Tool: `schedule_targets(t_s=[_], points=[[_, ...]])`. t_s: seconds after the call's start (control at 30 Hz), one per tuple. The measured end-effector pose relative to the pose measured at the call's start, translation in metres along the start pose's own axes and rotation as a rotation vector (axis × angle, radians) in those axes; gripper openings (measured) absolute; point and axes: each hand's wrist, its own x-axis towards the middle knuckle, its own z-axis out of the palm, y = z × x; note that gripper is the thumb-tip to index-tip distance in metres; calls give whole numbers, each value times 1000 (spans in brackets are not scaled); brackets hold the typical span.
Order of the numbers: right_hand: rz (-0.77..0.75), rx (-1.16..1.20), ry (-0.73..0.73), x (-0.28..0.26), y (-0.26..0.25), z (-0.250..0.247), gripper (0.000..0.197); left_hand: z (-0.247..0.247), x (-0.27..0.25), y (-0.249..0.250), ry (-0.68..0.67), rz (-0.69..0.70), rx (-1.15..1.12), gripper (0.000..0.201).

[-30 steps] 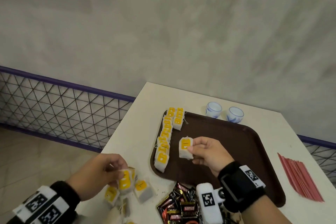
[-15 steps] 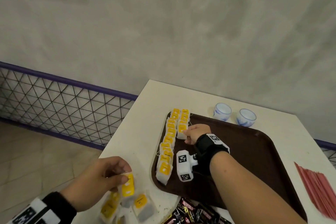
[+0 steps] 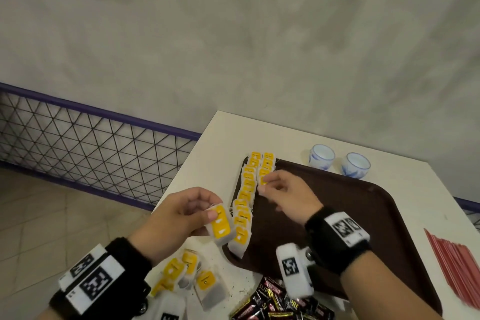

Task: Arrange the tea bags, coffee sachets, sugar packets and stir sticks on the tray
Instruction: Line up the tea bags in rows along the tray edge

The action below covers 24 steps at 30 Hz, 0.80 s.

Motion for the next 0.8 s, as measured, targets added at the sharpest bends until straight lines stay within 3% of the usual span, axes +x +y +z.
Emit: schedule_targets(t_s=[0.07, 0.17, 0.3, 0.43, 0.57, 0.8], points=[[-74, 187, -275, -28, -12, 5, 18, 7, 2, 3, -16, 0, -24, 12], [-147, 292, -403, -51, -13, 17, 22, 17, 3, 7, -44, 7, -51, 13], [-137, 338, -319, -62, -10, 23, 9, 29, 3, 7, -31, 21, -68, 21], [-97, 388, -192, -66, -7, 23, 12, 33, 1, -1, -10, 25, 8, 42], [-61, 481, -150, -70, -2, 24, 8, 37, 0, -8, 48, 13, 2, 37], [66, 717, -124, -72, 3, 20, 19, 35, 2, -6, 101, 47, 10, 28]])
